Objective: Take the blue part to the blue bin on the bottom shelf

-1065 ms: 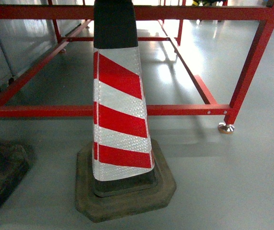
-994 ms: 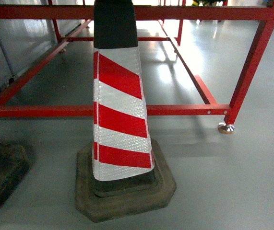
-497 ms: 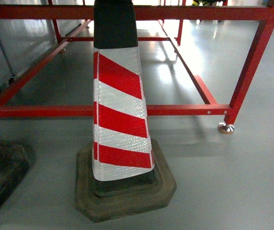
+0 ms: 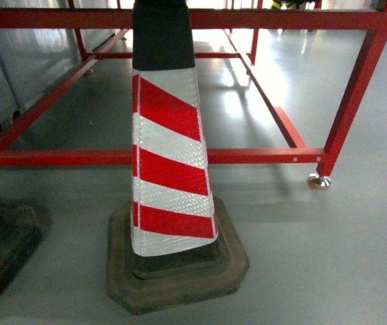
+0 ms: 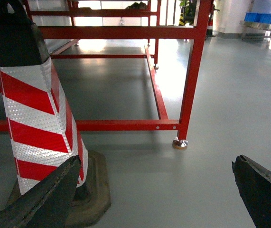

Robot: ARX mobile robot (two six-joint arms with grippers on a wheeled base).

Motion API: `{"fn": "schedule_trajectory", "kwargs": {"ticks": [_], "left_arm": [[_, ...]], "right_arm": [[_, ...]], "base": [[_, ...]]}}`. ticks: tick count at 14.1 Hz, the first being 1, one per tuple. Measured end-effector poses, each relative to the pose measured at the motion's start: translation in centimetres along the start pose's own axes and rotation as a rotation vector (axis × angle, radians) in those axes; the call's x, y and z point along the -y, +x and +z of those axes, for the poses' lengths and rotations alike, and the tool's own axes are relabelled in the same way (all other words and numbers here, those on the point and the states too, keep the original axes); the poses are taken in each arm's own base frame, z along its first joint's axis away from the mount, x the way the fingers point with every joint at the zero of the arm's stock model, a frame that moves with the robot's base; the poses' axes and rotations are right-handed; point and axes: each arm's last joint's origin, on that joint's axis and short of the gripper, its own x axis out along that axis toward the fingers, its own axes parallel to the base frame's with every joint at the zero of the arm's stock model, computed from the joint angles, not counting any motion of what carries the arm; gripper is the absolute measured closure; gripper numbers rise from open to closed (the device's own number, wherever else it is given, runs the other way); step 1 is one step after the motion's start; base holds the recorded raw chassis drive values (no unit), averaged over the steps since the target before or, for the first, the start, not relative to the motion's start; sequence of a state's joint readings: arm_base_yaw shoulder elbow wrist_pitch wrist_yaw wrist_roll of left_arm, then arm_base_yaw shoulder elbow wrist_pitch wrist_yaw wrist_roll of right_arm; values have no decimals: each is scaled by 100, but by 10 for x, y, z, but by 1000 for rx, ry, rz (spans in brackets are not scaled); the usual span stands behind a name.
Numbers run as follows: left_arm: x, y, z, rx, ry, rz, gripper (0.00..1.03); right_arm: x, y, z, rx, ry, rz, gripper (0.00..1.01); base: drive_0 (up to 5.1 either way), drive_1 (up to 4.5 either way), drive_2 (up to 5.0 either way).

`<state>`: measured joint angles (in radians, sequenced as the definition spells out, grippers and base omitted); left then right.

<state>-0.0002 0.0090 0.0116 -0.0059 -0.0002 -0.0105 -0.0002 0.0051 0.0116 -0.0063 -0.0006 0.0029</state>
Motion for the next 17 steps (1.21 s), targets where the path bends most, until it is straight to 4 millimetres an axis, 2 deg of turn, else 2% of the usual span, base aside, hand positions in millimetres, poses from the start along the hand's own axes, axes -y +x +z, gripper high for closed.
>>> {"fn": "schedule_trajectory", "kwargs": {"ticks": [17], "left_arm": [[0,0,0,2,10,1,5]], "right_arm": [[0,0,0,1,-2,0,3]], "base": [[0,0,0]]}}
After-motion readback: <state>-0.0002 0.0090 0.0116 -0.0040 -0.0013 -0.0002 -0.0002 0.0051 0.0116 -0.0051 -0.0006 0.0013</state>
